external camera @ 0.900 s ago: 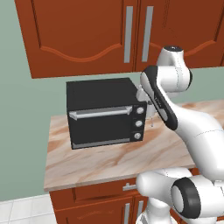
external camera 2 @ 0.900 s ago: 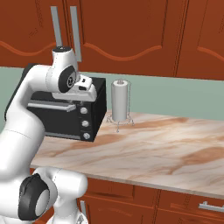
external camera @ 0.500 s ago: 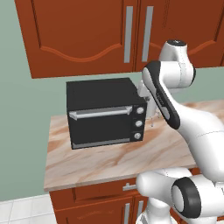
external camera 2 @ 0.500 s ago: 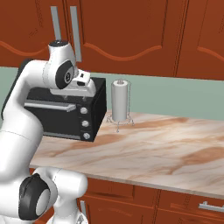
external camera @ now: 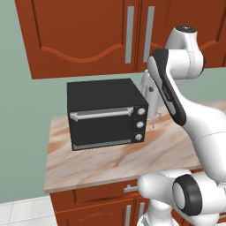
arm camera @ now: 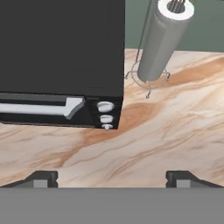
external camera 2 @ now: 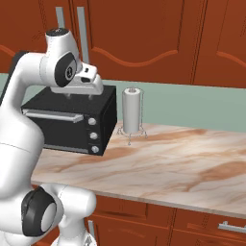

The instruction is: Move the bowls from the cabinet to the plates on the dining table.

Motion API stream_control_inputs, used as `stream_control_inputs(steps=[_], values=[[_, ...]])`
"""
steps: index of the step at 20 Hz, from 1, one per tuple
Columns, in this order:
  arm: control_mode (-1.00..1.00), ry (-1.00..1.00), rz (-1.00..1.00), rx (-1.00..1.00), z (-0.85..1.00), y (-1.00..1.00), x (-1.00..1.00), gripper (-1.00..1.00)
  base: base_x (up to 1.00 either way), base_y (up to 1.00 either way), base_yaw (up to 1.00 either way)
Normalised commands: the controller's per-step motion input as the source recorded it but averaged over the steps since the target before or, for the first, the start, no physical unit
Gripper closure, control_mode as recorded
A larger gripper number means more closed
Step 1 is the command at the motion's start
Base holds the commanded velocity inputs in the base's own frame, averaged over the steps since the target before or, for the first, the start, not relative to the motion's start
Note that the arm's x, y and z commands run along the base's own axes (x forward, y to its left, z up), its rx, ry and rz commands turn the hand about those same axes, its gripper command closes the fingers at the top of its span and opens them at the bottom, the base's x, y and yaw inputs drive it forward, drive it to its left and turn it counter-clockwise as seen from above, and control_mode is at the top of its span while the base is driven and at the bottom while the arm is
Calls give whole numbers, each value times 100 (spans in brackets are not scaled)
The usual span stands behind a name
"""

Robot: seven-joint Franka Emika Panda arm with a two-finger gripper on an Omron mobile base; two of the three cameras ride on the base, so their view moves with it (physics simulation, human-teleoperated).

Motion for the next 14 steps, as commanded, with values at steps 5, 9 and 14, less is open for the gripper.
stream_control_inputs(steps=[5,9,14], values=[[-100,-5,0,0,33,1,-12,-100,0,0,0],[-100,-8,0,0,30,7,-4,-100,0,0,0],[-100,-11,1,0,29,4,-3,-100,0,0,0]])
